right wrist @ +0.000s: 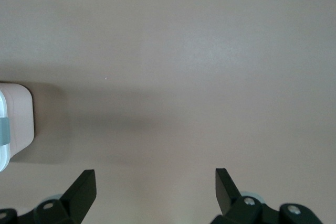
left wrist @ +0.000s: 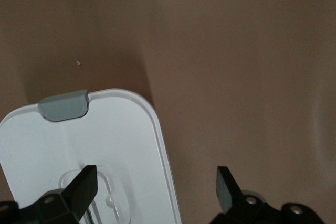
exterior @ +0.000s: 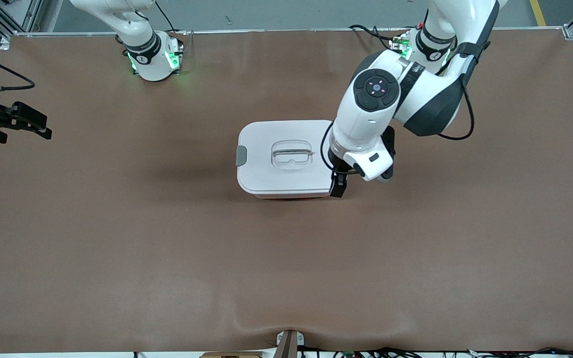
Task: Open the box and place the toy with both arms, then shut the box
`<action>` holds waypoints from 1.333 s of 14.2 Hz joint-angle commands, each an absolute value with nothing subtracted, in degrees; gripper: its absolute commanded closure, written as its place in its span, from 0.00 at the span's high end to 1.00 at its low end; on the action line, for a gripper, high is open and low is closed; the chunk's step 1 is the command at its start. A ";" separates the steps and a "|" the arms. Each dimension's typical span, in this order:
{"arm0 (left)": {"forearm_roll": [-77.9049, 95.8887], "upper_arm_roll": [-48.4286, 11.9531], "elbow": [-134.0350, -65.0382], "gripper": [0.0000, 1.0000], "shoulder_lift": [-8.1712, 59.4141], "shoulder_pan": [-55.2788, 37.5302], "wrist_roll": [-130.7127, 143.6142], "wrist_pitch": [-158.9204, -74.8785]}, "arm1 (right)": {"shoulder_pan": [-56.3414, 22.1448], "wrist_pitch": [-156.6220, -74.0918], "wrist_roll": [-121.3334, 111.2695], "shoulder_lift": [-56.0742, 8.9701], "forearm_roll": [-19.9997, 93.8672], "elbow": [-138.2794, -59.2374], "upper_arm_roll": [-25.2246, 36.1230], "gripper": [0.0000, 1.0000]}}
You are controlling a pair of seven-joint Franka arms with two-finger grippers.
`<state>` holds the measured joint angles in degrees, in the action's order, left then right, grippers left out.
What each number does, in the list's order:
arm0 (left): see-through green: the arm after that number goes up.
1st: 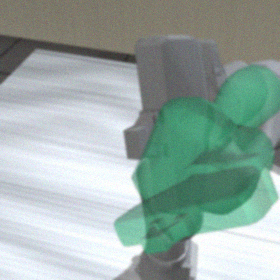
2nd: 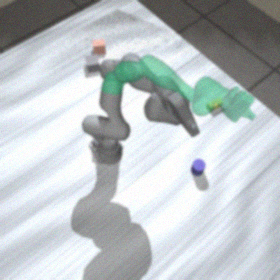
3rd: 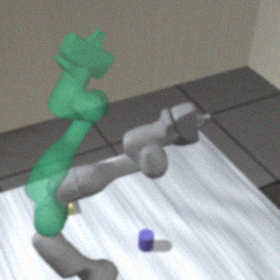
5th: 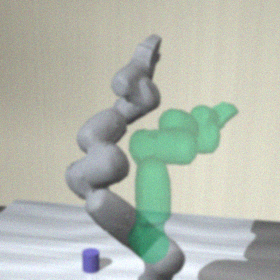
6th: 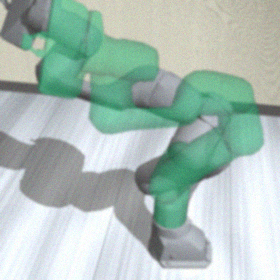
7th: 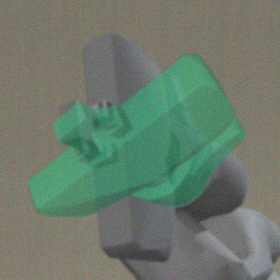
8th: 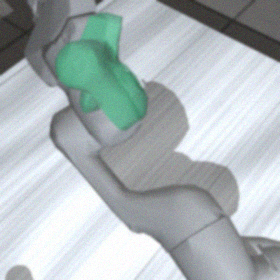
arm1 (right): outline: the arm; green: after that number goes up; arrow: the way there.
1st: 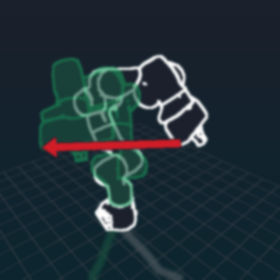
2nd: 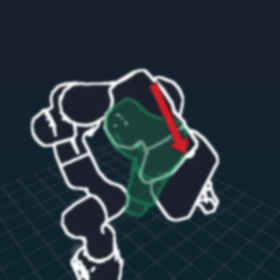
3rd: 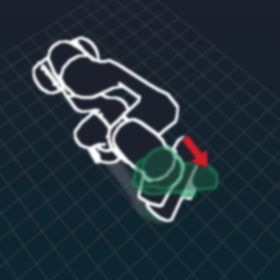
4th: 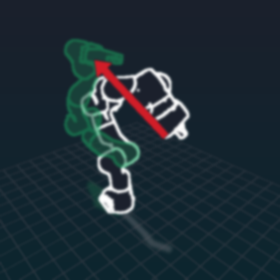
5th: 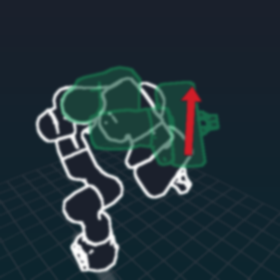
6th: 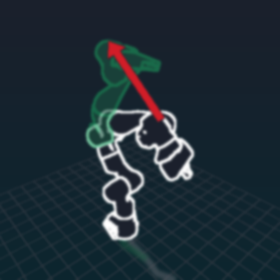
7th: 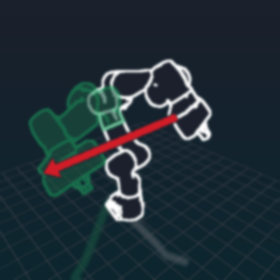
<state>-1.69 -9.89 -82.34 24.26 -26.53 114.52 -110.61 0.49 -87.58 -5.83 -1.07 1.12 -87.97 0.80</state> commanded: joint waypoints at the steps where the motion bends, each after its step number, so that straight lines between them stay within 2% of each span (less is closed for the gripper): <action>1: -2.64 -10.28 -82.53 1.00 21.45 -23.39 107.52 -108.47 | 0.79 -87.10 -5.80 -0.70 0.44 -87.72 0.61 1.00; 6: -2.55 -10.37 -82.53 1.00 19.34 -17.23 89.68 -103.19 | 0.88 -86.05 -0.29 -0.62 1.40 -87.71 0.70 1.00; 14: -1.85 -12.48 -82.44 1.00 16.88 -4.85 72.70 -103.10 | 0.62 -84.64 0.26 -0.53 2.11 -87.54 0.44 1.00; 19: -1.76 -12.13 -82.44 1.00 15.21 -1.15 64.34 -103.10 | 0.62 -84.55 -0.09 -0.53 2.11 -87.63 0.44 1.00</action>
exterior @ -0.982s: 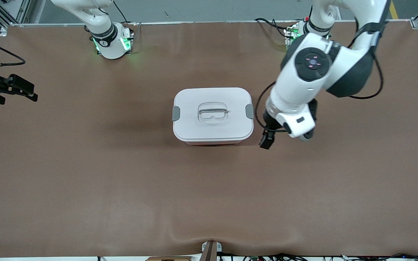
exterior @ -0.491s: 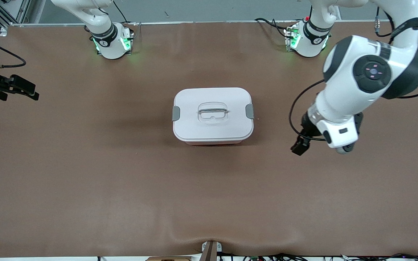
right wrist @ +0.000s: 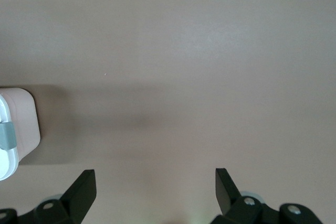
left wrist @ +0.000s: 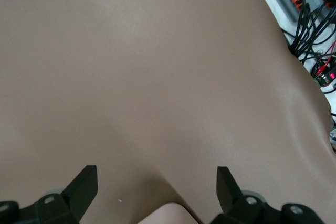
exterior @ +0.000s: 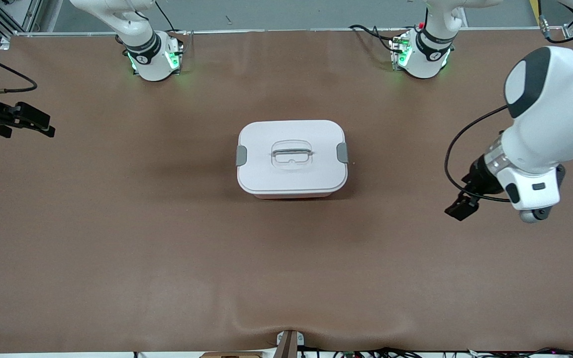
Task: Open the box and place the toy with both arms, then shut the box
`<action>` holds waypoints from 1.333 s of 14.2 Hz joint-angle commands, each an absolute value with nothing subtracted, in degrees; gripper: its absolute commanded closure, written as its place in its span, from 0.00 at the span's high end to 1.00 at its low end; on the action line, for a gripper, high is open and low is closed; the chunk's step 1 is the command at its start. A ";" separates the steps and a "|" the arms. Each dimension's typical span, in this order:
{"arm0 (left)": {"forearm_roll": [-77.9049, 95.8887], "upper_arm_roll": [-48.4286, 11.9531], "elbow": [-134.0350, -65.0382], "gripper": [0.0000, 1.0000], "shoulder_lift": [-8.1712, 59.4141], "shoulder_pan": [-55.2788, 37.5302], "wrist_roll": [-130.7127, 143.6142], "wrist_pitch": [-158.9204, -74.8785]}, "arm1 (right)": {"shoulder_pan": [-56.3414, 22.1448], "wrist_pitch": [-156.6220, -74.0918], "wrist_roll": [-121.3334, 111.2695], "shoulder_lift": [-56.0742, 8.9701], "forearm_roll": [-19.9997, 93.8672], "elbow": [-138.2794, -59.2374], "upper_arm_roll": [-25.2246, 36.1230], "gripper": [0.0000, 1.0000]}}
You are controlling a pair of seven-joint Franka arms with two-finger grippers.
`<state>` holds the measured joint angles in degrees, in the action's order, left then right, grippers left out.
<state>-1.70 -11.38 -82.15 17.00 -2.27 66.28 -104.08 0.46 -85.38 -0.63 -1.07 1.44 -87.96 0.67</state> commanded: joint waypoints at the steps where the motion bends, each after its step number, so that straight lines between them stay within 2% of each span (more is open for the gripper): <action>1: -1.67 -12.22 -82.44 1.00 14.77 -0.79 60.59 -103.10 | 0.53 -84.55 -0.09 -0.44 2.11 -87.63 0.44 1.00; 8: -1.14 -6.95 -82.79 1.00 9.85 0.35 29.47 -97.39 | -0.62 -84.02 0.00 -0.35 2.37 -87.71 0.09 1.00; 19: 1.66 0.00 -83.41 1.00 1.24 -0.79 11.79 -82.98 | -0.44 -84.11 -0.26 -0.35 2.37 -87.80 0.26 1.00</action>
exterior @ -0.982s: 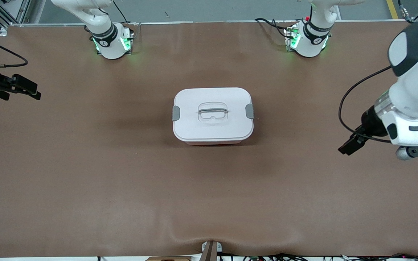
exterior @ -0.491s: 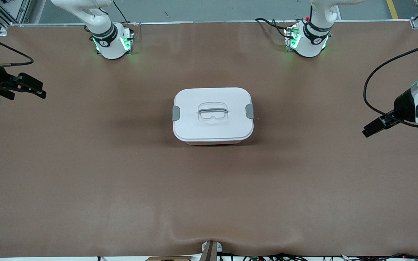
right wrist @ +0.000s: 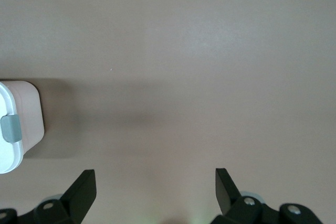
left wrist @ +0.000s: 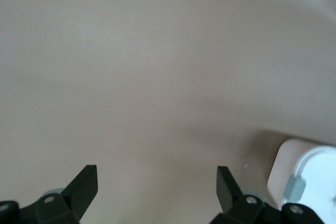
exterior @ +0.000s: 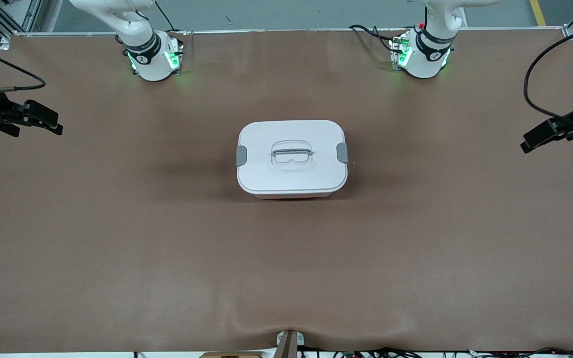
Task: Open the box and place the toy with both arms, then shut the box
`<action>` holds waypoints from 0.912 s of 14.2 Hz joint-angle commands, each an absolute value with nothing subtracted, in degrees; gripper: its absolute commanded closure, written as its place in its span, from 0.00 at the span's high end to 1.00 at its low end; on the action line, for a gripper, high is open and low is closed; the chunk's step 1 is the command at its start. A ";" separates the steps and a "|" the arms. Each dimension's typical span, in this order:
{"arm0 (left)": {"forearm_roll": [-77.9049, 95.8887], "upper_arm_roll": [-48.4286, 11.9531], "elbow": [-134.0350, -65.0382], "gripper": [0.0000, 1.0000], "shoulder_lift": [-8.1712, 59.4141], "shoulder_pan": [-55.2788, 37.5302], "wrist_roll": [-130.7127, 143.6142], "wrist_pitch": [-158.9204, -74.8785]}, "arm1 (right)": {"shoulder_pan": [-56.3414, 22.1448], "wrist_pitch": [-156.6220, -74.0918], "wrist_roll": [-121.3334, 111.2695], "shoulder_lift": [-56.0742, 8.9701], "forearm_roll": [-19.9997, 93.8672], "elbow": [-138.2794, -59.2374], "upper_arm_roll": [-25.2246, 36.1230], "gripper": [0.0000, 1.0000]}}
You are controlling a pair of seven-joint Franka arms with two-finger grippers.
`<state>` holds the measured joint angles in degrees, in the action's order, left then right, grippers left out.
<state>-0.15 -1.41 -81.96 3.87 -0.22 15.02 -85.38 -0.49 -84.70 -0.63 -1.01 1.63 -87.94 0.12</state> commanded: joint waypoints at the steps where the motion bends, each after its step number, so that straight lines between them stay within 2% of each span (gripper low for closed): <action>1: 1.76 0.09 -83.41 1.00 0.62 -0.79 11.52 -81.92 | -0.53 -84.11 -0.26 -0.35 2.37 -87.80 0.26 1.00; 6: 1.06 0.35 -87.80 1.00 -3.69 -1.14 6.70 -80.68 | -0.53 -84.11 -0.26 -0.44 2.37 -87.89 0.35 1.00; 13: 0.79 0.53 -87.36 1.00 -2.37 -1.49 4.40 -82.88 | -0.53 -84.11 -0.26 -0.44 2.37 -88.07 0.35 1.00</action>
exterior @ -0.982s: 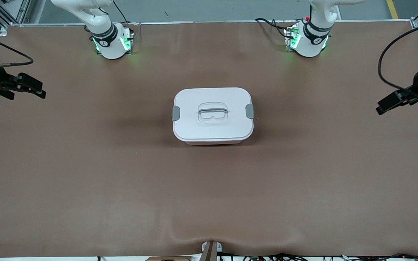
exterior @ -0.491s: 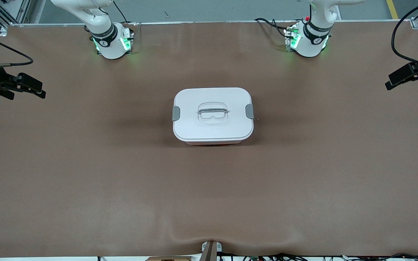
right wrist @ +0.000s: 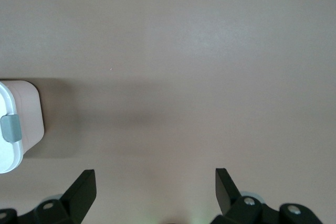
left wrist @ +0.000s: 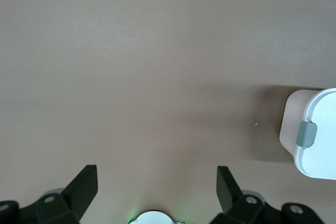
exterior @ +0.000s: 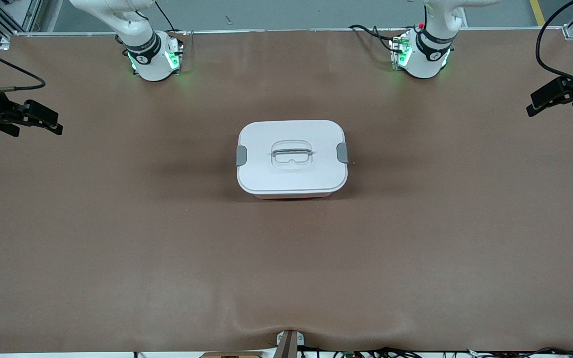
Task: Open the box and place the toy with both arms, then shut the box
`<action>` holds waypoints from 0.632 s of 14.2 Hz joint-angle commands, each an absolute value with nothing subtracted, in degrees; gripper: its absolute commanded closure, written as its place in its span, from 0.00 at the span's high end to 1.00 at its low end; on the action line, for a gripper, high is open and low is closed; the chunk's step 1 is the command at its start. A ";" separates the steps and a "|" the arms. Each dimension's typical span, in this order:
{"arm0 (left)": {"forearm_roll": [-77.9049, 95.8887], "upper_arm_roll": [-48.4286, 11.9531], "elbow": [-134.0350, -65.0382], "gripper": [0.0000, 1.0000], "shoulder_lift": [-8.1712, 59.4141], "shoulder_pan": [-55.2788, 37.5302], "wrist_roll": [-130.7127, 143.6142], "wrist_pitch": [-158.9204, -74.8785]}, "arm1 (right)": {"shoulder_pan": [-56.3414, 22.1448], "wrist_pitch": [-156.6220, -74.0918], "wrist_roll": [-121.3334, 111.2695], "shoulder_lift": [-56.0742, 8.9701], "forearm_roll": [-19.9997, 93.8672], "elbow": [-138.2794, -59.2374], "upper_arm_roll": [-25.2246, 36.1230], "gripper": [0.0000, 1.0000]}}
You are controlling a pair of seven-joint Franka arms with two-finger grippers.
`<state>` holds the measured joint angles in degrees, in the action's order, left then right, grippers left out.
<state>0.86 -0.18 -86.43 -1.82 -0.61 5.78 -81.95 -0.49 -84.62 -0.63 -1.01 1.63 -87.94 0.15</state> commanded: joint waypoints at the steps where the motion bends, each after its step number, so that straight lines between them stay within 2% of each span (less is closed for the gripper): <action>1: 0.97 0.53 -87.36 1.00 -2.20 -1.49 4.31 -82.88 | -0.53 -84.11 -0.26 -0.44 2.37 -88.07 0.35 1.00; 9: -0.53 0.44 -87.36 1.00 -2.29 -1.67 5.45 -83.93 | -0.53 -84.11 -0.26 -0.53 2.37 -88.07 0.35 1.00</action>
